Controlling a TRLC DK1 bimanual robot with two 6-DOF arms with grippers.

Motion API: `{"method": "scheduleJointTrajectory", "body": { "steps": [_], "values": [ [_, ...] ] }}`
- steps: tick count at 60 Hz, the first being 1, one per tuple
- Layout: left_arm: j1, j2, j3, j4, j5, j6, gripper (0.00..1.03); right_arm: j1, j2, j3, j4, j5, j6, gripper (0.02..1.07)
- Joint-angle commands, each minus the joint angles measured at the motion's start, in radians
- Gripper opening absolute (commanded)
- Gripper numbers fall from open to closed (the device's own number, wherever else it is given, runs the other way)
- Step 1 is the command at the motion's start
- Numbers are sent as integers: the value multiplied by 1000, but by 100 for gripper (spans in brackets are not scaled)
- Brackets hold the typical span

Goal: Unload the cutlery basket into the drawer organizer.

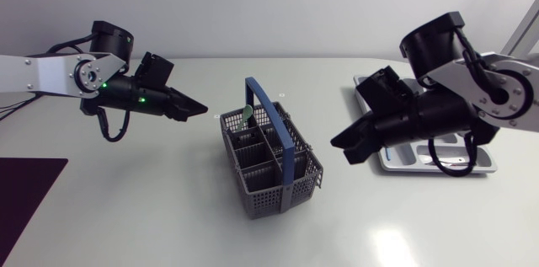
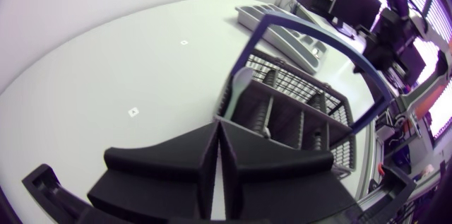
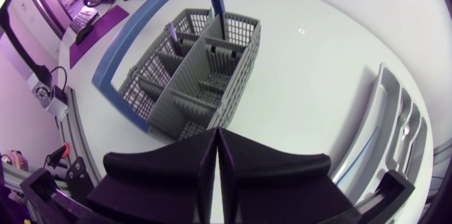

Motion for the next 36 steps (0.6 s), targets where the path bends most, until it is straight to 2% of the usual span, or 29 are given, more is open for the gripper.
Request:
{"method": "scheduleJointTrajectory", "body": {
  "steps": [1,7,19,22,36],
  "values": [
    [10,87,62,74,-22,-115,6,15,-56,-54,-42,-16,-31,10],
    [-3,170,108,132,-53,-152,6,32,-85,-99,-76,-32,-50,10],
    [-44,289,192,132,-79,-168,6,144,-45,-171,-48,-27,-45,10],
    [-47,311,214,104,-78,-168,6,159,-22,-178,-19,-27,-39,10],
    [-55,295,192,-18,30,-80,6,144,105,-154,142,-13,-10,10]
  ]
}}
